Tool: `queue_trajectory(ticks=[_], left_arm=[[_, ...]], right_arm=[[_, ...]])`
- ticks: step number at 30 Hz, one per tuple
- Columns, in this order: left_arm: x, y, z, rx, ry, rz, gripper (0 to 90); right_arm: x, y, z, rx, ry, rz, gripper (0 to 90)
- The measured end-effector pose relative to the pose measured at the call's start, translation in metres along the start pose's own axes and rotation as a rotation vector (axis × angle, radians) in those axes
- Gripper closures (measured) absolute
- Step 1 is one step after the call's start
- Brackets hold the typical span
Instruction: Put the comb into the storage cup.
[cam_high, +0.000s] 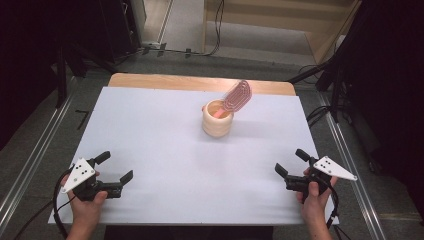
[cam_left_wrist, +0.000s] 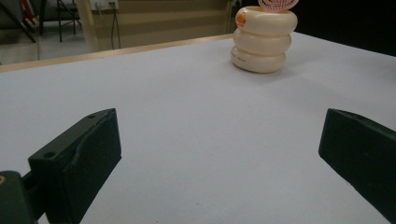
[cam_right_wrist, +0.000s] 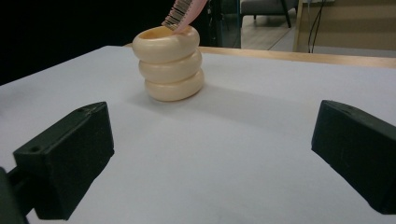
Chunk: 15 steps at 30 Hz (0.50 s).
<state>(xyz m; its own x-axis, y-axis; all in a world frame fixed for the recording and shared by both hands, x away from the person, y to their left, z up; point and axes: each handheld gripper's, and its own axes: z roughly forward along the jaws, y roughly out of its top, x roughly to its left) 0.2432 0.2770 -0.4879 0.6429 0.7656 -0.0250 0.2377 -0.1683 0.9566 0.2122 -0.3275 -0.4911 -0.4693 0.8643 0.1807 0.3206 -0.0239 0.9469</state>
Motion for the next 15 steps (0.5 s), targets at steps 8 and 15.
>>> queue_trajectory(ticks=[8,15], left_arm=[[0.000,0.000,0.000,0.001,0.000,0.005,0.0],[-0.001,0.000,0.001,0.009,-0.003,0.019,0.0]], right_arm=[[-0.008,-0.012,-0.013,0.009,-0.005,-0.016,0.0],[-0.018,-0.021,-0.024,-0.005,-0.037,-0.005,0.0]])
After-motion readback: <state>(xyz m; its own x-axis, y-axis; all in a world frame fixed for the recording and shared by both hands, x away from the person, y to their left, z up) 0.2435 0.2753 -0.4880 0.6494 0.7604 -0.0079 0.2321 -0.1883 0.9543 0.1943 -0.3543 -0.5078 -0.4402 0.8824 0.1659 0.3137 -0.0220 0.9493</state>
